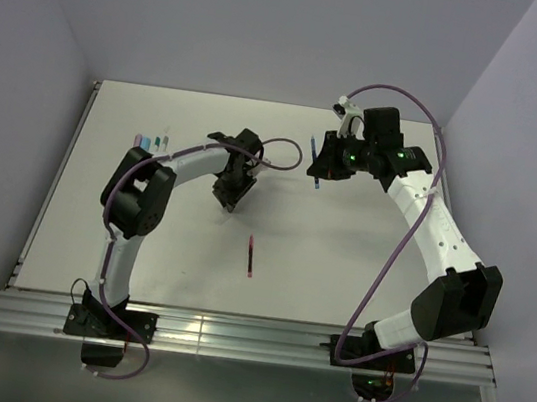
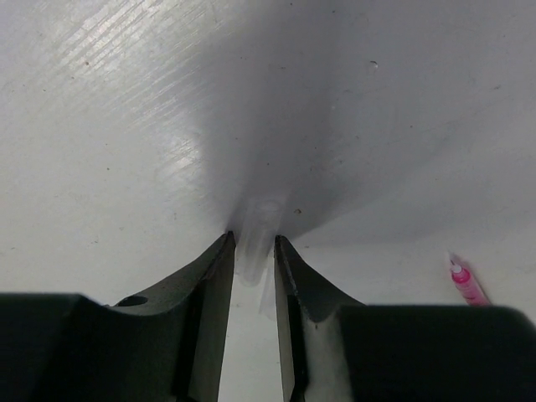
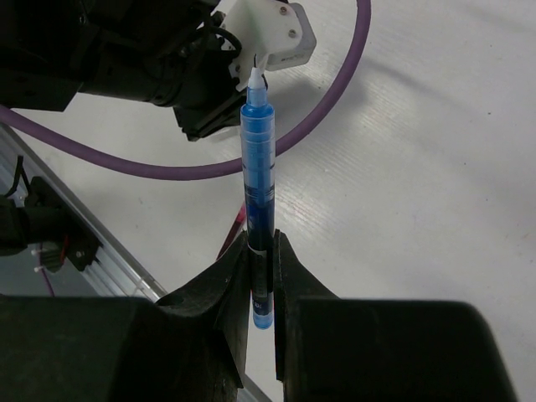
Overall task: Insert the pens into the pen caps
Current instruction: Insert the pen cap onto the pen.
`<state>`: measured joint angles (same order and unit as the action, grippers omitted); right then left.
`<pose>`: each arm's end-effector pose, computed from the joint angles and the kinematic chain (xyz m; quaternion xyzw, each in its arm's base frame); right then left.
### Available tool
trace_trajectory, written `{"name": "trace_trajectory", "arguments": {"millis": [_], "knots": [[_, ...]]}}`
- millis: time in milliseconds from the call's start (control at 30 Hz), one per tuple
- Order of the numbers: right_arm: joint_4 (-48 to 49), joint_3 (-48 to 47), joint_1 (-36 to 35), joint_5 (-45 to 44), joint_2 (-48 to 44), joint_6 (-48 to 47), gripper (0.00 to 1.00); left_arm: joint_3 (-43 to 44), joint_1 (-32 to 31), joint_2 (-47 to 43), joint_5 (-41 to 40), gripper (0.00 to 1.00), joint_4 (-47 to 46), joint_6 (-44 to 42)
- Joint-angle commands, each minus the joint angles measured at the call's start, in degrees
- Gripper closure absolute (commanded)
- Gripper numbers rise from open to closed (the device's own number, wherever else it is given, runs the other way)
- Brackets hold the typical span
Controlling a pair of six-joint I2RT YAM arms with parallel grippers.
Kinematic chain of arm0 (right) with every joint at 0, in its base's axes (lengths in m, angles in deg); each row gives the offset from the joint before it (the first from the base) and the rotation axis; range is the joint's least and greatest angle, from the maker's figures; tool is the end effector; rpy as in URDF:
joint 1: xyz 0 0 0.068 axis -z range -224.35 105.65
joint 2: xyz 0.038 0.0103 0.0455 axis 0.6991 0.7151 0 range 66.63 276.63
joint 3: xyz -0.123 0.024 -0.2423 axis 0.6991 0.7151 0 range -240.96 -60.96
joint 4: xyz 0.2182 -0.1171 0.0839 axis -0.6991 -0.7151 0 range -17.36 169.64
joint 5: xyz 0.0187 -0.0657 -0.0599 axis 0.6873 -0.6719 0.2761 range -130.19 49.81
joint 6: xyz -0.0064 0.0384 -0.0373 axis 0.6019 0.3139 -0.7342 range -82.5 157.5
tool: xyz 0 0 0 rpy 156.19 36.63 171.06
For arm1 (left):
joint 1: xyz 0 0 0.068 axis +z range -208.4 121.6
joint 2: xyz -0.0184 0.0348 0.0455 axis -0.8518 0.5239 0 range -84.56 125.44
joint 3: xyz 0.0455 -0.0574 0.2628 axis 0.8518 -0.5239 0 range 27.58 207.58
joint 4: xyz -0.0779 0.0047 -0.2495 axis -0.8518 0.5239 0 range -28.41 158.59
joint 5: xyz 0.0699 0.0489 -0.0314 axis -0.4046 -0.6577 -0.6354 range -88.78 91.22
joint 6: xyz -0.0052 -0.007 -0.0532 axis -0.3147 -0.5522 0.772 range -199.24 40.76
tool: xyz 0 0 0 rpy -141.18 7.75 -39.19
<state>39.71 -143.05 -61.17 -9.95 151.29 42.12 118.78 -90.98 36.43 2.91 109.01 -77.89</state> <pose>0.3012 0.1098 0.3545 -0.1983 0.8675 0.3069 0.3376 0.3555 -0.2284 0.1633 0.2691 0.9565 -0.0465 0.1022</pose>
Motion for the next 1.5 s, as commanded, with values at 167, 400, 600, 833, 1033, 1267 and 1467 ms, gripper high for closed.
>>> {"name": "trace_trajectory", "arguments": {"millis": [167,400,600,833,1033,1267,1467], "knots": [[0.5,-1.9,0.5,1.4,-1.1,-0.2,1.00,2.1,-0.3,4.1,0.2,0.74,-1.0,0.6],[0.4,-2.0,0.5,3.3,-1.1,-0.6,1.00,5.9,0.0,3.0,2.4,0.95,-1.2,-0.3],[-1.2,-6.7,0.5,6.5,-0.6,-0.7,1.00,15.2,2.2,-12.5,16.8,1.00,-1.7,-0.7],[-1.5,-10.5,0.5,10.6,-2.0,-1.4,1.00,10.2,19.3,-28.9,65.7,1.00,-23.1,21.9],[-1.5,-11.3,0.4,10.8,-4.4,-4.0,1.00,-12.7,23.1,-36.2,79.2,1.00,-102.0,88.5],[-1.5,-10.0,0.3,7.1,-7.7,-8.7,1.00,-13.1,22.8,-34.1,79.3,1.00,-150.8,114.8],[-1.6,-8.8,0.3,9.0,-8.9,-9.8,1.00,-15.9,17.1,-38.5,82.3,1.00,-153.0,111.6]]}}
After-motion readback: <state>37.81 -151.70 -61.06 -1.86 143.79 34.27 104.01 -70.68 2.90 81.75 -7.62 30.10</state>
